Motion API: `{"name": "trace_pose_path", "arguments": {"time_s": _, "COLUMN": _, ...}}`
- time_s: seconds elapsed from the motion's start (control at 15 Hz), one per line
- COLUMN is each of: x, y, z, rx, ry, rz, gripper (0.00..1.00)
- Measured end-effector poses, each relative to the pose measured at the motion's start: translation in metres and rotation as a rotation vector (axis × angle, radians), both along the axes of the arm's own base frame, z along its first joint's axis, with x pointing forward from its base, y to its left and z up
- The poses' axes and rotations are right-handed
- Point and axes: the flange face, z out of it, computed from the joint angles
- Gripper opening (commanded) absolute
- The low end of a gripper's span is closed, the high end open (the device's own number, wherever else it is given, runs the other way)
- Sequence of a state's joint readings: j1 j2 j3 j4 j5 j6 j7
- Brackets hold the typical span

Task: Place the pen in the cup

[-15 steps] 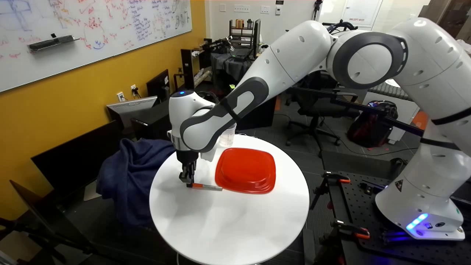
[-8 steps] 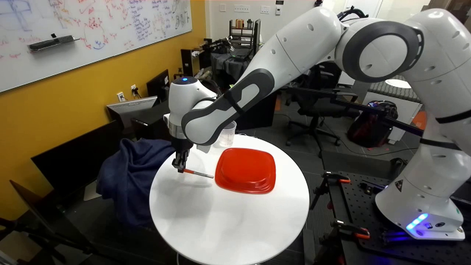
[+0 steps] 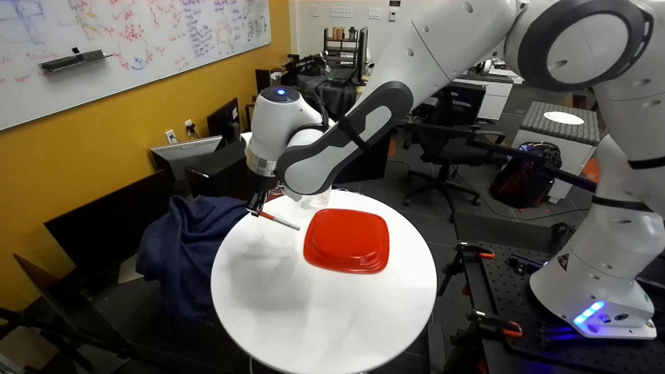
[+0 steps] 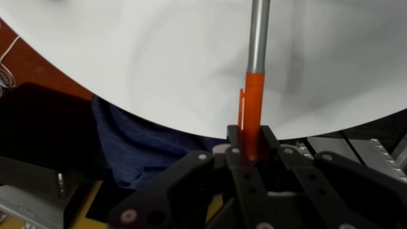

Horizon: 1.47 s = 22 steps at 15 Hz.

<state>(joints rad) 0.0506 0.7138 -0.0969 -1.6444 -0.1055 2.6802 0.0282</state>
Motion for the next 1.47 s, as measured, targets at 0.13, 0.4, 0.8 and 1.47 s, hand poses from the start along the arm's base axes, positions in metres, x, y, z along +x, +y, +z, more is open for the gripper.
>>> {"name": "trace_pose_path", "arguments": {"time_s": 0.13, "x": -0.009, "y": -0.008, "z": 0.015, "rx": -0.046, "ry": -0.029, "rz": -0.022, "gripper": 0.05}}
{"name": "trace_pose_path", "arguments": {"time_s": 0.4, "x": -0.028, "y": -0.027, "z": 0.050, "rx": -0.144, "ry": -0.067, "rz": -0.061, "gripper": 0.05}}
{"name": "trace_pose_path", "arguments": {"time_s": 0.8, "x": -0.056, "y": -0.057, "z": 0.108, "rx": -0.275, "ry": -0.127, "rz": -0.090, "gripper": 0.05}}
{"name": "trace_pose_path", "arguments": {"time_s": 1.47, "x": -0.081, "y": -0.119, "z": 0.146, "rx": -0.386, "ry": -0.182, "rz": -0.162, "gripper": 0.05}}
